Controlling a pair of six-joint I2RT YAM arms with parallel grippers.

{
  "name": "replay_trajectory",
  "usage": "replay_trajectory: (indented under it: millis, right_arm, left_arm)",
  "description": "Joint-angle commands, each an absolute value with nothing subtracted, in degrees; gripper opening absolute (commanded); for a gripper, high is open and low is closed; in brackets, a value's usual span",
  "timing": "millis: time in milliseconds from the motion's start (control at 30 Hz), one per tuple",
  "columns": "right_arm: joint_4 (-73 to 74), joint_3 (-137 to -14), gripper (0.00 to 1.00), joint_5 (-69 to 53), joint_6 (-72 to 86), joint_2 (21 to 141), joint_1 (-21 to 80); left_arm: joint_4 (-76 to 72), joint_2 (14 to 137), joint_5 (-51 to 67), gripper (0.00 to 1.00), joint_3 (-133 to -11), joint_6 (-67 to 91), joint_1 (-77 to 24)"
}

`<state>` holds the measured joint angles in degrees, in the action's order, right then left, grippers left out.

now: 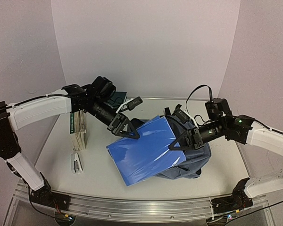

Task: Pack the student bag
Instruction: Place the files in the student bag.

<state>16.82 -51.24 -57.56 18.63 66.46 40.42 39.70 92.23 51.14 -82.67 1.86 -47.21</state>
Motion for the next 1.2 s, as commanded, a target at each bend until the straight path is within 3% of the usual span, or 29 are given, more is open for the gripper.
replay_trajectory:
  millis: [0, 67, 133, 267, 333, 600, 700, 800, 967, 1167]
  right_arm:
    - [15.7, -53.7, 0.00, -54.8, 17.9, 66.8, 40.4]
    - [15.7, -53.8, 0.06, -51.5, 18.5, 67.2, 40.5]
    - [15.8, -54.2, 0.28, -47.0, 19.4, 67.6, 40.4]
    - [17.0, -55.4, 0.75, -32.1, 21.9, 67.3, 40.4]
    - [17.9, -55.8, 0.83, -23.7, 22.5, 67.5, 40.4]
    - [24.7, -61.2, 0.80, 2.8, 22.4, 77.2, 45.3]
    - [25.8, -64.5, 0.58, 9.4, 22.0, 82.8, 49.5]
    - [26.7, -68.0, 0.51, 14.5, 21.8, 89.5, 52.2]
    - [28.0, -72.3, 0.55, 18.8, 21.6, 99.9, 54.3]
    - [29.3, -73.9, 0.69, 23.6, 22.0, 108.2, 54.4]
  left_arm:
    - [42.3, 93.2, 53.6, 0.36, -86.3, 0.1, -47.7]
    - [42.1, 93.1, 53.4, 0.17, -85.7, 0.1, -47.7]
    - [41.4, 92.6, 52.5, 0.03, -84.6, 0.9, -47.7]
    - [37.2, 89.5, 44.7, 0.00, -80.4, 5.9, -47.3]
    - [33.3, 86.8, 40.1, 0.00, -76.8, 10.6, -45.6]
    - [21.0, 75.5, 33.3, 0.00, -65.3, 29.2, -34.9]
    - [19.3, 72.7, 30.1, 0.00, -63.7, 34.6, -32.4]
    - [16.0, 70.8, 29.2, 0.00, -61.7, 38.5, -30.4]
    - [12.2, 69.9, 29.4, 0.00, -59.8, 41.7, -30.0]
    - [12.0, 68.9, 29.4, 0.00, -58.7, 42.2, -29.8]
